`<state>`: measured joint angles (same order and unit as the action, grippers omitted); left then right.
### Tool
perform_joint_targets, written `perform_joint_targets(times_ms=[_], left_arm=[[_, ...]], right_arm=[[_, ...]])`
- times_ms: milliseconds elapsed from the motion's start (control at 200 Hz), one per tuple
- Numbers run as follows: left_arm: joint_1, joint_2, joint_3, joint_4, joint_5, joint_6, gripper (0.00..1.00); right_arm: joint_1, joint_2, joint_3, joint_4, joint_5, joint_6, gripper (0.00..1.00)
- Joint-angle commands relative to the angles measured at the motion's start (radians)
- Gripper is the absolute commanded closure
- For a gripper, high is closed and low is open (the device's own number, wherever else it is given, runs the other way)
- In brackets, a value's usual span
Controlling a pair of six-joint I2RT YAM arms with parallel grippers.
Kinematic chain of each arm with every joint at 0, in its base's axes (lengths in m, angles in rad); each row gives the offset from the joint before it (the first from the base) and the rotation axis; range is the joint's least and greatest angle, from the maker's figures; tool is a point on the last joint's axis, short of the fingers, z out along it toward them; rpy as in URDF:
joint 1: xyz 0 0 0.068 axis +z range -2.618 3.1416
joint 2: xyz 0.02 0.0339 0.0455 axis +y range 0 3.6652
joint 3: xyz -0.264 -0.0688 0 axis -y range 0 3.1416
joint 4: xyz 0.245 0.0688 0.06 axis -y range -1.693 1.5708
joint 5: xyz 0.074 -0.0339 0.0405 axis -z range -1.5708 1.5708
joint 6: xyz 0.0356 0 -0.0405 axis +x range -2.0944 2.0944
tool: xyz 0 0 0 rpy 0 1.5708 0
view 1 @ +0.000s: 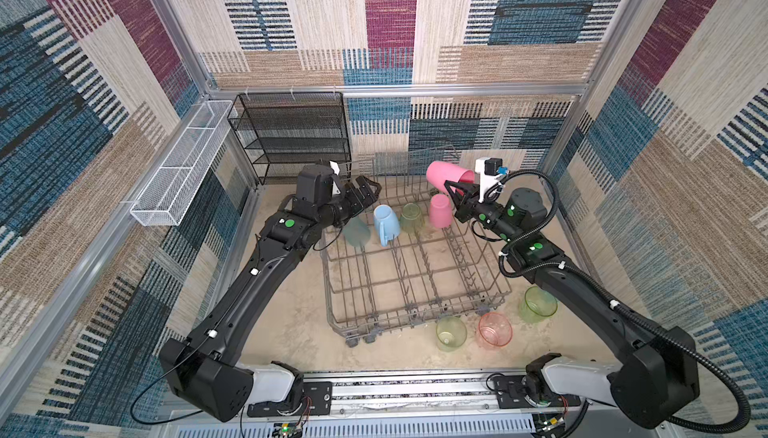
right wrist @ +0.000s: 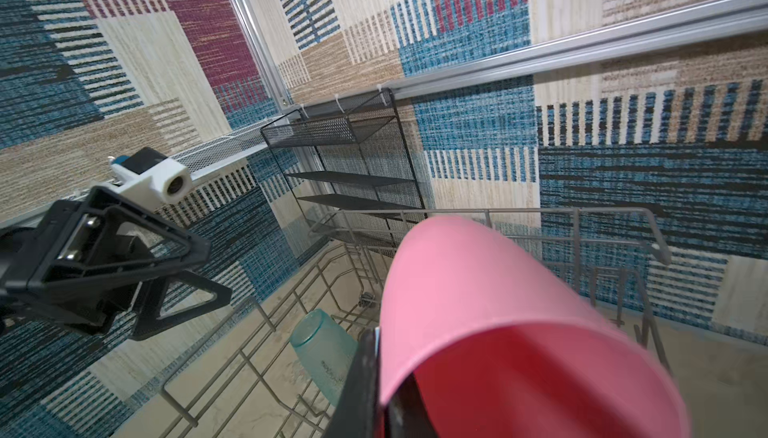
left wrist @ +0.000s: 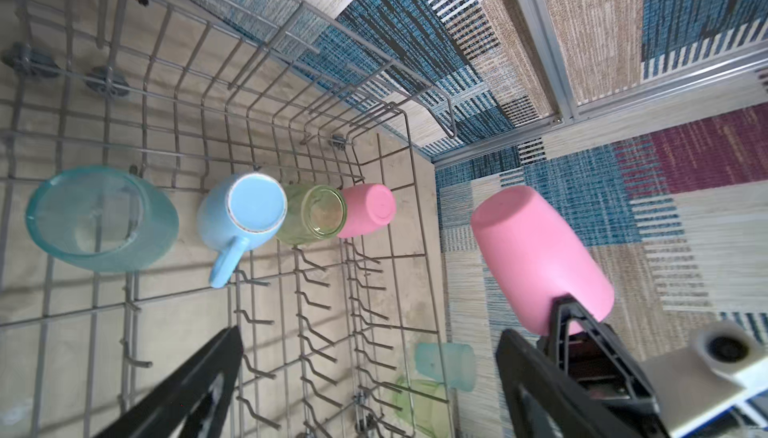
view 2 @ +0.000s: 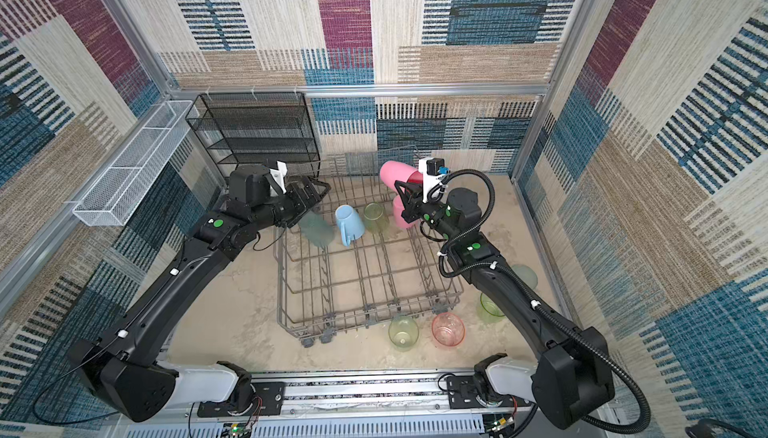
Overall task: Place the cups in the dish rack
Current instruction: 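Hold the pink cup over the rack while the left gripper reaches to its base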
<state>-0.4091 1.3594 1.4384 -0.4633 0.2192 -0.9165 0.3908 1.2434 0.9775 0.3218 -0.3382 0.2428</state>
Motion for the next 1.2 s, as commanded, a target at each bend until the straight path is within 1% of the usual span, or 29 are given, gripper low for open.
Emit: perform_joint_targets(times_ms=[0, 130, 175, 391, 621, 786, 861, 977, 1197], left_arm=[[-0.003, 0.015, 0.014, 0.044, 0.064, -0.162, 0.02], [-0.021, 0.034, -0.002, 0.093, 0.083, -0.259, 0.02], [-0.029, 0.036, -0.011, 0.109, 0.078, -0.288, 0.02], [-0.062, 0.047, -0.024, 0.159, 0.030, -0.356, 0.02], [-0.075, 0.086, -0.038, 0.233, 0.065, -0.441, 0.02], [-0.085, 0.096, -0.052, 0.274, 0.047, -0.486, 0.02], [-0.089, 0.083, -0.085, 0.328, 0.026, -0.527, 0.02], [-0.098, 0.071, -0.098, 0.353, -0.013, -0.558, 0.02], [-0.153, 0.055, -0.112, 0.405, -0.107, -0.600, 0.01]], right_arm=[[-0.001, -0.013, -0.021, 0.130, -0.077, -0.044, 0.96], [-0.001, -0.016, -0.065, 0.167, -0.158, -0.043, 0.96], [0.000, -0.018, -0.073, 0.166, -0.165, -0.043, 0.96], [0.000, -0.012, -0.111, 0.195, -0.247, -0.056, 0.96], [0.009, -0.011, -0.118, 0.203, -0.335, -0.063, 0.95], [0.028, -0.010, -0.114, 0.188, -0.326, -0.085, 0.96], [0.034, -0.010, -0.115, 0.184, -0.320, -0.090, 0.96], [0.041, -0.010, -0.120, 0.186, -0.313, -0.094, 0.96], [0.049, 0.005, -0.122, 0.189, -0.309, -0.099, 0.96]])
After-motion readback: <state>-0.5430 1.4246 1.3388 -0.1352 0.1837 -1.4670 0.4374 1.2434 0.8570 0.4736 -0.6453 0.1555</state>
